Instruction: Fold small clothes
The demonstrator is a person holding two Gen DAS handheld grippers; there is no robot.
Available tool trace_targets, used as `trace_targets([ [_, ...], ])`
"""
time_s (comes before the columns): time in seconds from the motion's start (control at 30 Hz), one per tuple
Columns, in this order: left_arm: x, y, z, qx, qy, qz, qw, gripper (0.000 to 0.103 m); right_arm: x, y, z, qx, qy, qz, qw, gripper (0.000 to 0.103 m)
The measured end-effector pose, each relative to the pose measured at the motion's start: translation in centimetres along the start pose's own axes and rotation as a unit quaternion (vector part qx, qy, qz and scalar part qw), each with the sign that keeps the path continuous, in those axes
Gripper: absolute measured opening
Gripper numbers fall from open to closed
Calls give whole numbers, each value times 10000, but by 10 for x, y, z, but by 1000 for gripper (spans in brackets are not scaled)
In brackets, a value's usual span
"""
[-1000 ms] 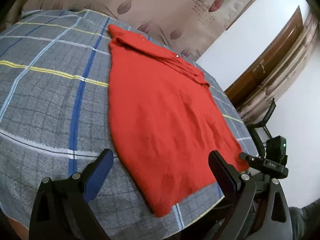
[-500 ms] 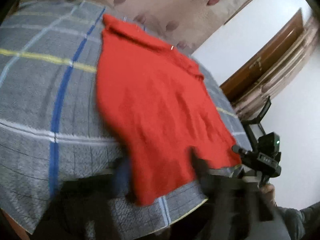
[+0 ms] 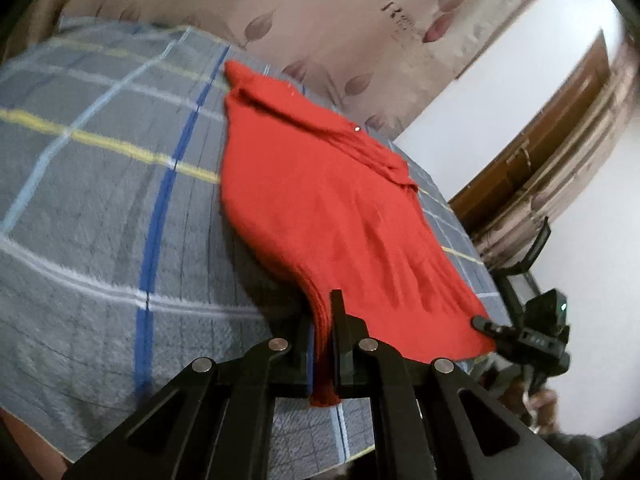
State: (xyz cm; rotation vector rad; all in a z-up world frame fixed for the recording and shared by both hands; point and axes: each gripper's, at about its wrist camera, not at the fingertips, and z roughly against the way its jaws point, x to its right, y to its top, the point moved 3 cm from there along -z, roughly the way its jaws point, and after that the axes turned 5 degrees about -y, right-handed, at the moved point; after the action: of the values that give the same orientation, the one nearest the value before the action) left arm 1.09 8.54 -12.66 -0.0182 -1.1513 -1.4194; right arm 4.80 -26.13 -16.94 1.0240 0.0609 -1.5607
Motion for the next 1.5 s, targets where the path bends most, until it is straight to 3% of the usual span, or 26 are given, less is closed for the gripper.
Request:
trace_targets([
  [0.2, 17, -2, -6, -41, 502, -764, 9958, 6, 3, -4, -3, -76, -72, 11, 9999, 9],
  [0.4, 30, -4, -9, 35, 965, -1346, 9862, 6, 1, -3, -3, -70, -29, 16, 10000, 9],
  [0.77, 40, -4, -11, 113, 1249, -1703, 9774, 6, 0, -3, -7, -143, -171, 178, 9996, 9],
  [0.83, 39, -5, -12, 100, 1275, -1728, 9766, 6, 0, -3, -9, -193, -169, 191, 9995, 14],
  [1.1, 41, -6, -14, 96, 1362, -1832, 9735, 6, 0, -3, -14, -285, -173, 143, 9993, 17],
  [1.23, 43, -7, -16, 100, 1423, -1893, 9715, 6, -5, -5, -18, -288, -202, 245, 9991, 17],
  [1.3, 43, -7, -16, 114, 1450, -1929, 9704, 6, -7, -5, -18, -272, -247, 312, 9988, 12],
  [1.5, 49, -7, -14, 172, 1565, -2105, 9648, 6, -8, -5, -15, -232, 17, 189, 9996, 10],
])
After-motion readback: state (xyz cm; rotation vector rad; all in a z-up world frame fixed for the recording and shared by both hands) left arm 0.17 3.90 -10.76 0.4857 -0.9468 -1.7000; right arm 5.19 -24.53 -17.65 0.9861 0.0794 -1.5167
